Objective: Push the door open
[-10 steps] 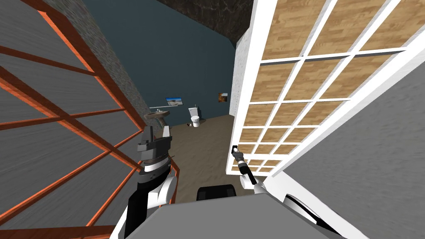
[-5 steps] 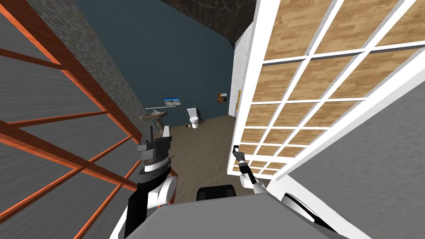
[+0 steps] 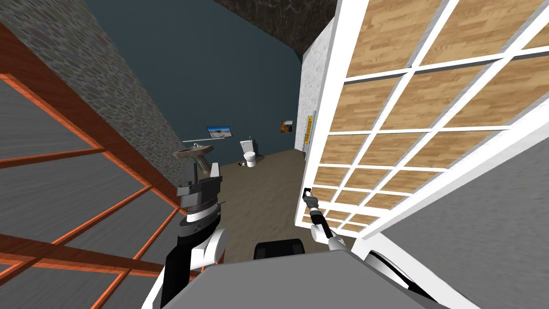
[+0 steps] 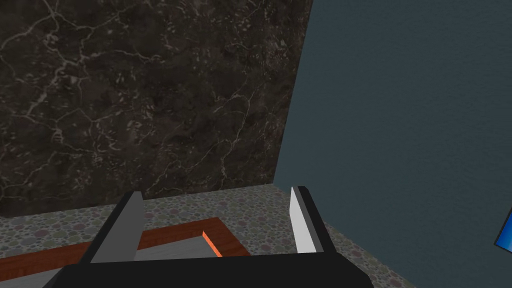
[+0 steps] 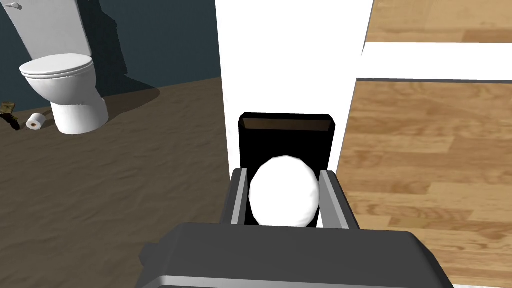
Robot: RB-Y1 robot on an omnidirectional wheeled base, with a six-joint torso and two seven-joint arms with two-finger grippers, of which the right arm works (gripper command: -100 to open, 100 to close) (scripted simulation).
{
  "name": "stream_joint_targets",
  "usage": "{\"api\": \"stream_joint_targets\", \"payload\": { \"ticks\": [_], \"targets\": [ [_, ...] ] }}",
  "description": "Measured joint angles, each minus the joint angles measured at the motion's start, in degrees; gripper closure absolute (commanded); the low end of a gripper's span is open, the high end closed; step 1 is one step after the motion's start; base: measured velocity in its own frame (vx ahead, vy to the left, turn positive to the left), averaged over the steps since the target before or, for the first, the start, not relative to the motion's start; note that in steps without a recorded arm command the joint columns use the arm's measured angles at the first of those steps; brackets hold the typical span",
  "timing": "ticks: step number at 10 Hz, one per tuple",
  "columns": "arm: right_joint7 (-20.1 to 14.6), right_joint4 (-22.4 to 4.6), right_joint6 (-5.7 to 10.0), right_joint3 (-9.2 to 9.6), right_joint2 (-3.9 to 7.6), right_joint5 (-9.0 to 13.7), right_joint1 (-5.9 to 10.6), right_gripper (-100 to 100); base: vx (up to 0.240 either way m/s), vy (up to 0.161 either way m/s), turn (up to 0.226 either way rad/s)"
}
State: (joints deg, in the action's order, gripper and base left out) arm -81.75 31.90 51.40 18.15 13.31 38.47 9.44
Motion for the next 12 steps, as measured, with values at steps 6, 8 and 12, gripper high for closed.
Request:
{"api": "stream_joint_targets", "payload": {
  "ticks": [6, 8, 12],
  "targets": [
    [1.2, -0.4, 0.16, -2.72, 0.28, 1.7, 0.12, 100, 0.136, 0.032, -0.030],
    [1.7, -0.1, -0.30, -3.57, 0.25, 2.3, -0.49, 100, 0.166, 0.045, -0.049],
    [2.3, -0.2, -0.09, -4.69, 0.28, 3.0, -0.93, 100, 0.125, 0.017, -0.032]
  ]
}}
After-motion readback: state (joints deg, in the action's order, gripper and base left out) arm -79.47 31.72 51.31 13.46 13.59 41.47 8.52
